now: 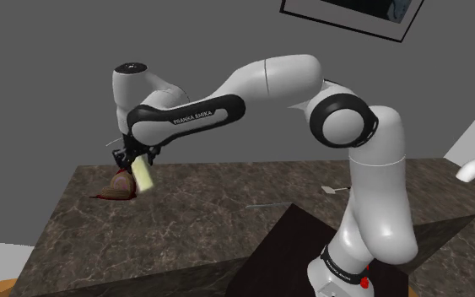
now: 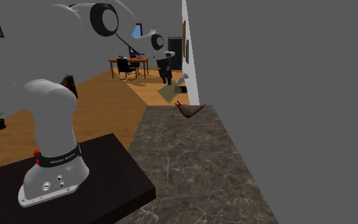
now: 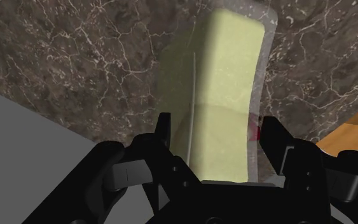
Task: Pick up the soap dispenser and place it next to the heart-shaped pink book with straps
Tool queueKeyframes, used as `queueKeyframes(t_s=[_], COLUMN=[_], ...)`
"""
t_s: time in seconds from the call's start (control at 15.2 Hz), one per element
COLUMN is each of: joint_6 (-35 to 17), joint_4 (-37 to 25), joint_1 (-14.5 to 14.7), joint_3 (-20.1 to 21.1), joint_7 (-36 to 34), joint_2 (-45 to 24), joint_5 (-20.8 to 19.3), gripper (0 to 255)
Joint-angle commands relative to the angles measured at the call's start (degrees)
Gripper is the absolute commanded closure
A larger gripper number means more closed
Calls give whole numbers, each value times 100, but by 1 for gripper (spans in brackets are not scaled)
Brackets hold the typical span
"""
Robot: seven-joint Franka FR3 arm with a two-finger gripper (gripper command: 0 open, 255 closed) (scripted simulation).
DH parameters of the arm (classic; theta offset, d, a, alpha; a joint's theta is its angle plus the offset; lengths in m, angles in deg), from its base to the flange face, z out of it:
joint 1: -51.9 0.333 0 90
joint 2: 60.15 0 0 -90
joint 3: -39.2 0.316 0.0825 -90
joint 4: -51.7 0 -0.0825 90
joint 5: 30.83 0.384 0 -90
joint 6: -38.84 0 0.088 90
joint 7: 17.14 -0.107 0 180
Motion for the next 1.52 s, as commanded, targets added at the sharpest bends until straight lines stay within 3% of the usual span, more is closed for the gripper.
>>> queueKeyframes(t_s=[0.0,0.33,1.45], joint_6=[161,758,-223], joint_4=[-507,-2098,-1550], joint_1=[160,592,588], joint_3=[23,56,-3], joint_7=[-158,-464,-667], joint_2=[-373,-1432,-1880], joint_5=[-40,-107,-210], gripper=[255,255,255])
